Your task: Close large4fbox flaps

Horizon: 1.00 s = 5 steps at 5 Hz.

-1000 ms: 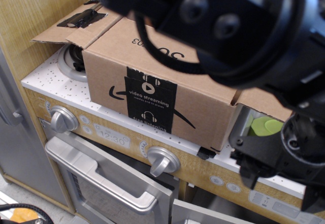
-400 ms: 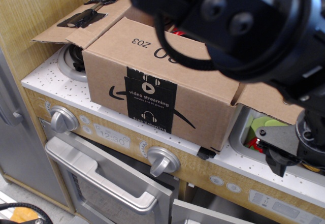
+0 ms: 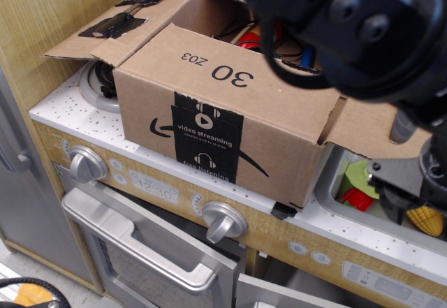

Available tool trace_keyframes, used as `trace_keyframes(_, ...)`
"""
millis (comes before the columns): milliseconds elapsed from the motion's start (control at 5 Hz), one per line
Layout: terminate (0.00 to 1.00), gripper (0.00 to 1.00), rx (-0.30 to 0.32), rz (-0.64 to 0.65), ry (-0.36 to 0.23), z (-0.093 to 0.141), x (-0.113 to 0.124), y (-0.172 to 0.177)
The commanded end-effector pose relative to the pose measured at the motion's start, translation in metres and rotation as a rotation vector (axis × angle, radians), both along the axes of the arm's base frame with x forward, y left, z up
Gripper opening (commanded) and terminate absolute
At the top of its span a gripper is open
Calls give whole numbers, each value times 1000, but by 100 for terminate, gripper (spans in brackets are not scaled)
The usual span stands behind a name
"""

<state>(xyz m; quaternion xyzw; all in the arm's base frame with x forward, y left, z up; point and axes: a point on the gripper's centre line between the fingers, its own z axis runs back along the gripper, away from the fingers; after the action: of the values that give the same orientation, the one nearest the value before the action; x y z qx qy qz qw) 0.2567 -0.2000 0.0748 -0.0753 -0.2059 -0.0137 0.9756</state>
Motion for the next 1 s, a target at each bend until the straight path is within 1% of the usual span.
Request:
trace_keyframes(0,0,100,46,-28,-44,47,21,-8)
trace_keyframes(200,0,100,149,-39,-52,68,23,0)
trace_keyframes(400,0,100,213,-50,-54,78,22,16)
trace_keyframes(600,0,100,276,-50,-79,82,19,33)
trace_keyframes(800,0,100,343,-71,-120,83,21,50)
